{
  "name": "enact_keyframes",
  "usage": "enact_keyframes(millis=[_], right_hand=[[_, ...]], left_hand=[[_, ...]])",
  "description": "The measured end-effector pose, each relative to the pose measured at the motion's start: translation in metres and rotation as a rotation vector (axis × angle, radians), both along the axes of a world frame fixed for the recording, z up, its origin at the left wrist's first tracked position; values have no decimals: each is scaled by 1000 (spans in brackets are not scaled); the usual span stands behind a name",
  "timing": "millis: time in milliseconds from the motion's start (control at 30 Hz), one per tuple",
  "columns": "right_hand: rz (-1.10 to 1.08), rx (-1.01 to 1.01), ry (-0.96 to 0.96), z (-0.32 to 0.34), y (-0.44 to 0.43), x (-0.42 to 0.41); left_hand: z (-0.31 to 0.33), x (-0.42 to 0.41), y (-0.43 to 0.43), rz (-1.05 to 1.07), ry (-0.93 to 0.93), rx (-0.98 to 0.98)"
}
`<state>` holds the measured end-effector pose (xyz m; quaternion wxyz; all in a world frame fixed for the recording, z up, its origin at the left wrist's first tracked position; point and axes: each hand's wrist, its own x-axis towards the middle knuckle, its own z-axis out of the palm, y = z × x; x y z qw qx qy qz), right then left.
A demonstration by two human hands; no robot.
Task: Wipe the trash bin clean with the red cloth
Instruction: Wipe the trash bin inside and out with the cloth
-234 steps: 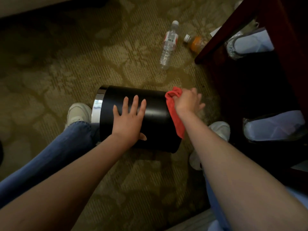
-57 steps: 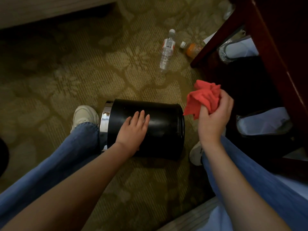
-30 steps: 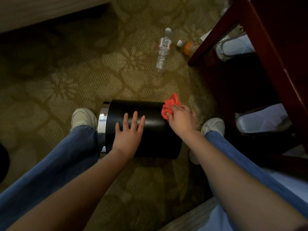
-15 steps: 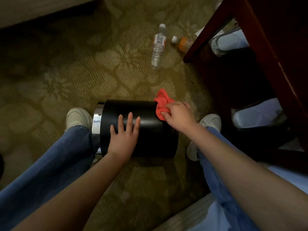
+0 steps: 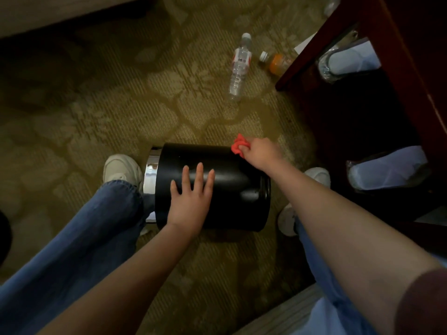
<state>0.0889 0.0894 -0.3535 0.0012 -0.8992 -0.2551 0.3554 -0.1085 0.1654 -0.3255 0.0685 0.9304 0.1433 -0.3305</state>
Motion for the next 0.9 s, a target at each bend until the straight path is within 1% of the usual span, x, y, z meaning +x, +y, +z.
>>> enact_keyframes(millis=[100,233,300,367,433,567,667,767,833,867,900], right_hand=[[-22,49,-32,2,-1,-8],[77,221,-111,22,-15,-47],[121,303,-82,28,-5,-67],[99,335,-38,30,17,-79],[83,313,-2,32,40,-81],[156,217,23,19,64,-72],[74,144,60,3,82,-58],[44,96,80,-4,97,-49],[111,134,73,2,94,-52],[174,171,64,8,89,-58],[246,203,54,15,84,-63]], left_hand=[[1,0,0,14,-5,-8],[4,-3,-3,36,0,-12],[7,1,0,54,2,-37],[11,6,2,85,-9,-54],[13,7,2,93,-21,-49],[9,0,0,83,-45,-74],[4,-4,4,54,-111,-65],[-1,-5,4,34,-122,-51],[-3,-8,2,23,-157,-39],[-6,-9,0,27,-197,-12],[-5,-9,-1,15,-188,-6]])
